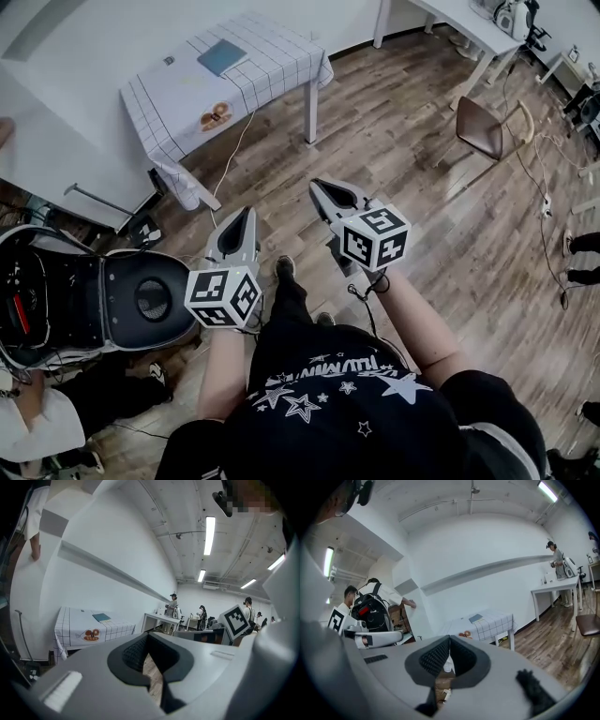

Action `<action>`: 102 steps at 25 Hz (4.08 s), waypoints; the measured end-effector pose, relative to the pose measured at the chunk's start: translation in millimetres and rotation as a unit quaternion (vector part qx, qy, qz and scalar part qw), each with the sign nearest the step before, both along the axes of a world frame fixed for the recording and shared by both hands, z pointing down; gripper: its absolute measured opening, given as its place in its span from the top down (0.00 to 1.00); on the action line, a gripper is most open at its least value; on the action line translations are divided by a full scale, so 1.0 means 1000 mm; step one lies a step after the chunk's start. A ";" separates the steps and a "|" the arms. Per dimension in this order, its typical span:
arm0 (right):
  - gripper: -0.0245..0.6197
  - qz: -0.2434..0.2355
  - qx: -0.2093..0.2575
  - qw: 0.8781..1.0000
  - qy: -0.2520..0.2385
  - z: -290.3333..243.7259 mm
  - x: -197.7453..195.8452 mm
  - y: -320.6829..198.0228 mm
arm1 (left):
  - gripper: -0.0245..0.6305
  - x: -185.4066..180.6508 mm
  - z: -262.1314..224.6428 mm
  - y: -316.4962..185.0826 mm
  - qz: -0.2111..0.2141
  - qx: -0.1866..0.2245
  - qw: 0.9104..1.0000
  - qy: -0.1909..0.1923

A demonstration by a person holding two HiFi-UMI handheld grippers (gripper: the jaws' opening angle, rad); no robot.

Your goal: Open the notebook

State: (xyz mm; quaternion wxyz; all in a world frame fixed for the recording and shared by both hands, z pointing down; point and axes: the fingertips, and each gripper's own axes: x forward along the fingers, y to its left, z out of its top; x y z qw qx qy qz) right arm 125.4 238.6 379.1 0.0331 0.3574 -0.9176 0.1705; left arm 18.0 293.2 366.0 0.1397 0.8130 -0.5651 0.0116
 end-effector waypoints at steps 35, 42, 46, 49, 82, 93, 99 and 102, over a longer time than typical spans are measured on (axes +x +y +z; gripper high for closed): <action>0.94 0.022 -0.029 0.998 0.053 0.006 -0.150 -0.307 | 0.95 -0.161 0.001 -0.313 0.008 -0.002 1.000 0.030; 0.94 0.004 -0.025 0.998 0.061 0.003 -0.152 -0.342 | 0.95 -0.159 0.001 -0.333 0.006 -0.011 1.000 0.011; 0.94 -0.003 -0.022 0.999 0.030 0.002 -0.160 -0.377 | 0.95 -0.161 0.006 -0.348 -0.013 -0.016 1.000 0.006; 0.94 -0.023 -0.024 0.999 0.016 0.003 -0.168 -0.406 | 0.95 -0.160 0.009 -0.370 -0.035 -0.020 0.999 -0.001; 0.94 -0.151 -0.074 0.986 0.003 0.055 -0.129 -0.629 | 0.94 -0.113 0.051 -0.563 -0.206 -0.089 0.971 -0.082; 0.94 -0.114 -0.101 0.987 0.047 0.087 -0.145 -0.658 | 0.66 -0.132 0.109 -0.624 -0.151 -0.121 0.966 -0.170; 0.94 -0.073 -0.119 0.989 0.051 0.097 -0.149 -0.681 | 0.56 -0.133 0.147 -0.669 -0.117 -0.129 0.951 -0.255; 0.94 -0.053 -0.128 0.989 0.053 0.104 -0.147 -0.694 | 0.54 -0.132 0.164 -0.689 -0.101 -0.141 0.936 -0.305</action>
